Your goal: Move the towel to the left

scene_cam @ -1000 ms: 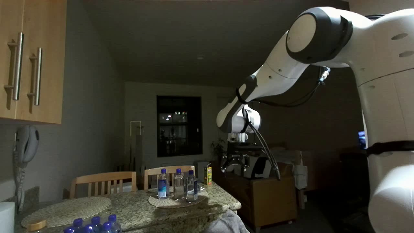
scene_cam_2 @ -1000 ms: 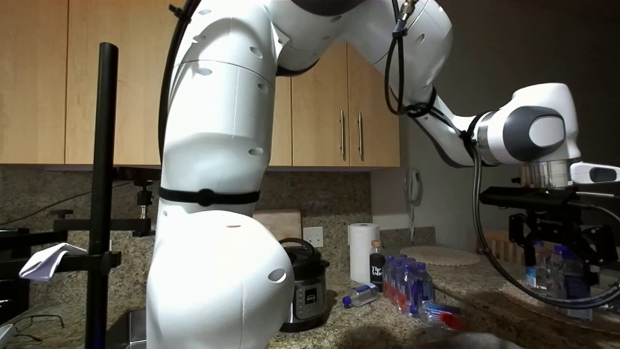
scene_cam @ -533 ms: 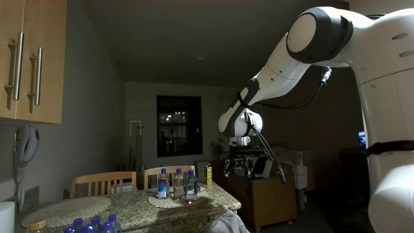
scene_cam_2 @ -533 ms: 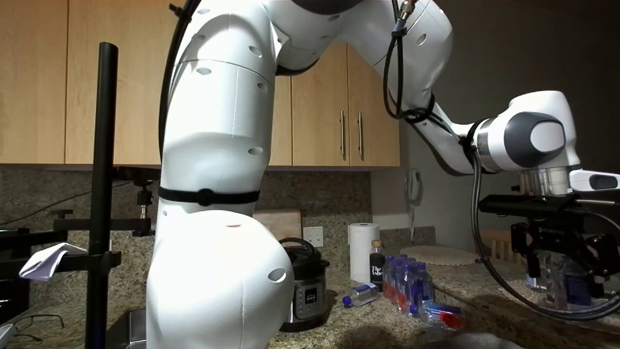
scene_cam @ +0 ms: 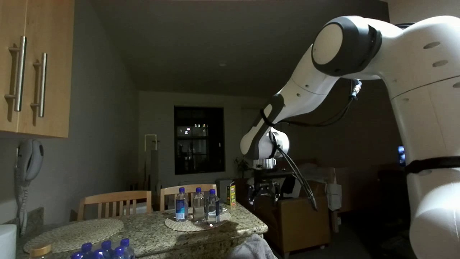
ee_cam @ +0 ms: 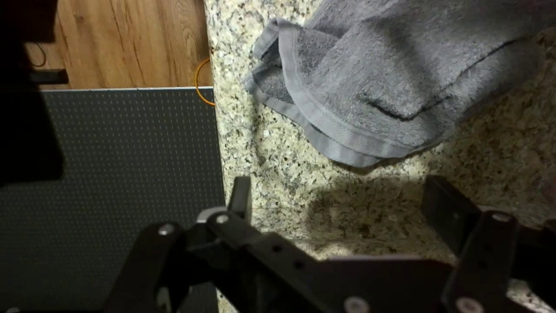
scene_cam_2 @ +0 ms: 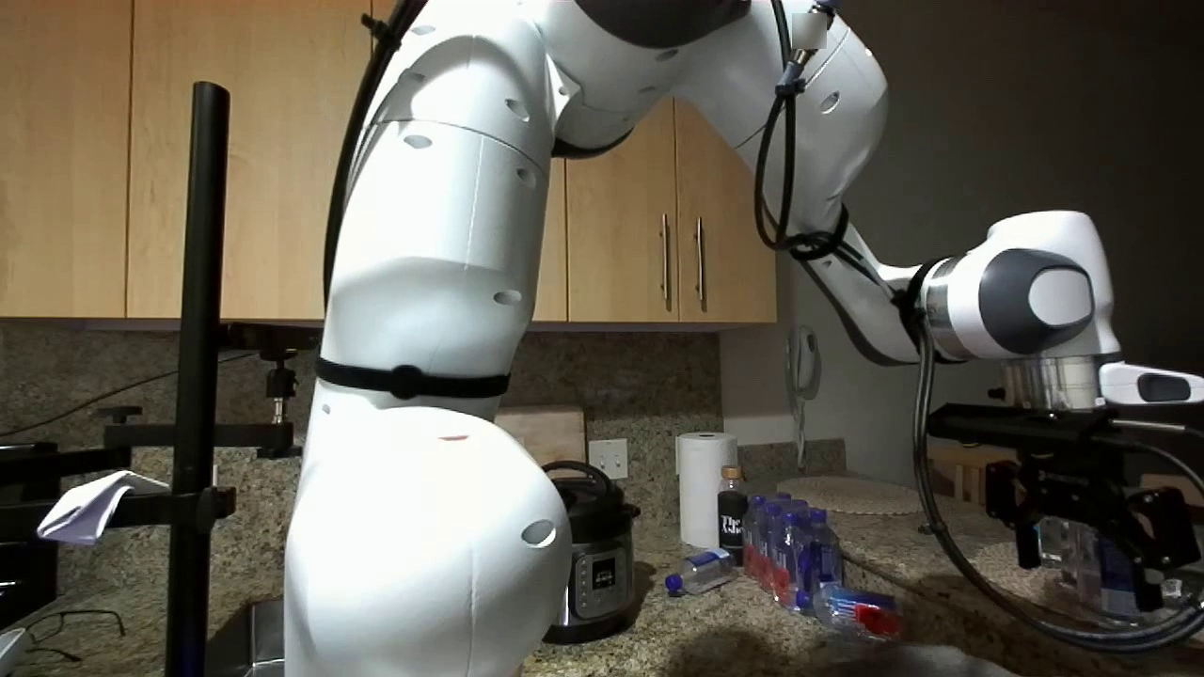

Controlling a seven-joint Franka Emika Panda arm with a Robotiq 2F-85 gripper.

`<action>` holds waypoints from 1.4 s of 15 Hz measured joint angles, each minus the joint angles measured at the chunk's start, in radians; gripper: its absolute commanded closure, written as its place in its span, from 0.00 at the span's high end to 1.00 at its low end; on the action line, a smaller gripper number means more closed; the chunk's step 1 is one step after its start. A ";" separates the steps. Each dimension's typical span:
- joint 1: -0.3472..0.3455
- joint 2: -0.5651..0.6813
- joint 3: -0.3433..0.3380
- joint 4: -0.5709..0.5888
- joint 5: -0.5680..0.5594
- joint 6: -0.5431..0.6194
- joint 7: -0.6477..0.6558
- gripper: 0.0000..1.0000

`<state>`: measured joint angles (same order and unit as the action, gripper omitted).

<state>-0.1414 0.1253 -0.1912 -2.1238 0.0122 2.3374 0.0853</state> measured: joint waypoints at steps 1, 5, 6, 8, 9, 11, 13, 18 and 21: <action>0.000 0.020 0.001 0.004 0.000 0.000 0.000 1.00; 0.001 0.115 0.006 0.055 0.000 -0.006 0.000 1.00; 0.000 0.139 0.009 0.070 0.000 -0.006 -0.001 1.00; 0.001 0.187 0.017 0.103 0.000 -0.017 -0.001 1.00; 0.001 0.208 0.019 0.120 0.000 -0.034 -0.001 1.00; 0.001 0.247 0.020 0.154 0.000 -0.083 -0.001 1.00; 0.001 0.278 0.017 0.179 -0.001 -0.115 -0.001 1.00; -0.004 0.340 0.013 0.214 0.004 -0.130 -0.001 1.00; -0.010 0.376 0.025 0.234 0.043 -0.143 -0.001 1.00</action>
<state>-0.1518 0.5011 -0.1660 -1.8900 0.0554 2.1946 0.0846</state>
